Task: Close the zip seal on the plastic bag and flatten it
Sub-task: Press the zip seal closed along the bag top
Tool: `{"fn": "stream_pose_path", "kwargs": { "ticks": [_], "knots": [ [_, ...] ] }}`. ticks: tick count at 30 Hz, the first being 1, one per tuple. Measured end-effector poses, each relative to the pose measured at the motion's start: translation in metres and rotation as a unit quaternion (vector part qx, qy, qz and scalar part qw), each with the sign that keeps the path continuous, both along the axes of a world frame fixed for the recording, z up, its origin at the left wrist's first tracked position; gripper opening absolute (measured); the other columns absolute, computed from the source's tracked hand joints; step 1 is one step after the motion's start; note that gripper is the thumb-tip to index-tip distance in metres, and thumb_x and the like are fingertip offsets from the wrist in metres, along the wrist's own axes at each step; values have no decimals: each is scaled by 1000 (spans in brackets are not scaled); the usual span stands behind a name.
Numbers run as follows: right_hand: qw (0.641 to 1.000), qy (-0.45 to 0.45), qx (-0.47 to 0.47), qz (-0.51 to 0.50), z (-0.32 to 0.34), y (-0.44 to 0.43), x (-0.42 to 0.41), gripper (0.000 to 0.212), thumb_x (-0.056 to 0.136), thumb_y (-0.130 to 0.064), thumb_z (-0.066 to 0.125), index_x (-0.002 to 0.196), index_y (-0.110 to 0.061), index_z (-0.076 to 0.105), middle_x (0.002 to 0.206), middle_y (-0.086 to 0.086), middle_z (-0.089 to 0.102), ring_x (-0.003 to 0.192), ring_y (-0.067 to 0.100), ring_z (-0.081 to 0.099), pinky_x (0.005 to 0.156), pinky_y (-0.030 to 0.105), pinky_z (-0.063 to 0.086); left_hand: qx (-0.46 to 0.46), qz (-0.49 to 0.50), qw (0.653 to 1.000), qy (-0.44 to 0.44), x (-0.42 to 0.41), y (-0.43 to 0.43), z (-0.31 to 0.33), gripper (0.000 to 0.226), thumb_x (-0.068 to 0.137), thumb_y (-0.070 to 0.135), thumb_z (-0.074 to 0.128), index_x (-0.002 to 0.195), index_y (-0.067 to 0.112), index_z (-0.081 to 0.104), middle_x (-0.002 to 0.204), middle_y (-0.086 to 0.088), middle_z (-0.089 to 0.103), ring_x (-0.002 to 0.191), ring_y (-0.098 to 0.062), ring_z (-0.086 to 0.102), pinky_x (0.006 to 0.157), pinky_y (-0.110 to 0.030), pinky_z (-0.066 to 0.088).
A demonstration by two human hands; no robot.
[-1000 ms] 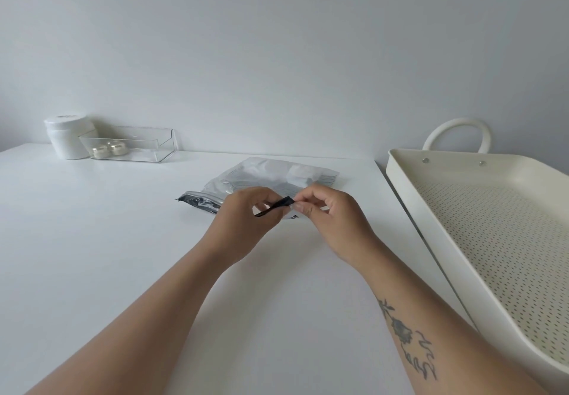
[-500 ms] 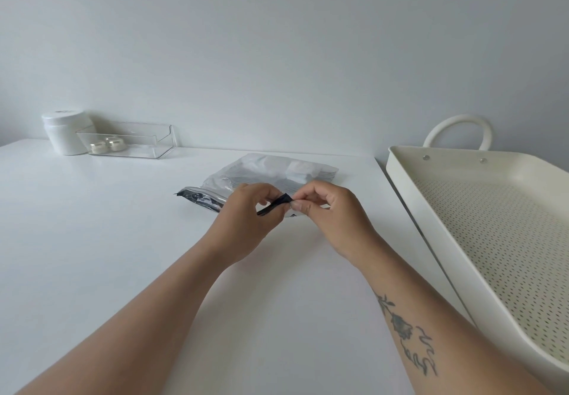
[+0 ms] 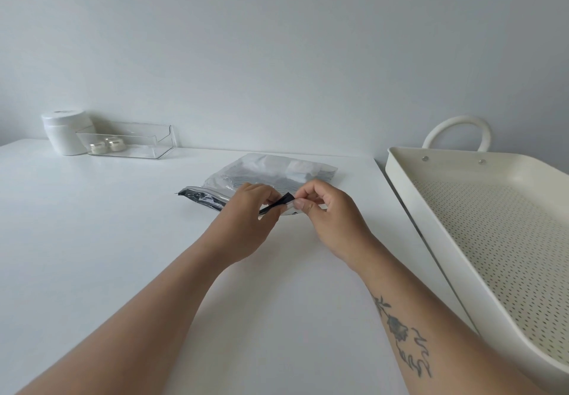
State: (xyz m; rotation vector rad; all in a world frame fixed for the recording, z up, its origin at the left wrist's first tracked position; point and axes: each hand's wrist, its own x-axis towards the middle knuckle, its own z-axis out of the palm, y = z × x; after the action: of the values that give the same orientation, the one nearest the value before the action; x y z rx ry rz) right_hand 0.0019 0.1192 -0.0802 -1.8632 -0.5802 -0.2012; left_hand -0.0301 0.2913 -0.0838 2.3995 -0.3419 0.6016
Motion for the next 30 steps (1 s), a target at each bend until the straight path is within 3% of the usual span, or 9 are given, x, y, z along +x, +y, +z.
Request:
{"fn": "stream_pose_path", "kwargs": {
  "ticks": [6,11,18,25,30],
  "knots": [
    [1000,17,5,11,3,-3,-2,11,86,-23,69,77,-29,65,73,-24,64,78,-1,55,64,5,39,-5,7,1000,-26,-2,-2,1,11,93,30,61,94,22,67,88,13,64,92,-4,51,75,-12,39],
    [1000,17,11,-16,4,0,-2,13,87,-19,67,77,-25,65,74,-13,63,73,-4,52,62,5,38,7,10,1000,-21,-2,-3,2,11,94,29,58,95,20,65,89,12,63,92,-6,51,74,-10,37],
    [996,31,48,-71,3,0,0,9,89,-22,64,80,-22,64,76,-5,62,70,6,50,58,8,37,33,46,998,-25,-1,1,3,11,96,28,54,97,22,63,94,13,62,96,-13,54,93,-39,39],
    [999,-14,12,-39,7,-2,-2,1,88,-23,66,89,-24,66,84,-15,61,79,0,51,67,9,39,51,49,996,-53,-1,2,4,6,95,25,55,92,24,60,90,15,60,89,-10,52,89,-39,40],
    [997,-28,15,-72,7,0,0,10,84,-17,71,77,-13,65,76,-9,63,69,1,51,60,10,37,55,50,995,-66,-1,2,5,7,95,28,56,93,25,62,92,17,62,92,-8,54,89,-35,37]
  ]
}}
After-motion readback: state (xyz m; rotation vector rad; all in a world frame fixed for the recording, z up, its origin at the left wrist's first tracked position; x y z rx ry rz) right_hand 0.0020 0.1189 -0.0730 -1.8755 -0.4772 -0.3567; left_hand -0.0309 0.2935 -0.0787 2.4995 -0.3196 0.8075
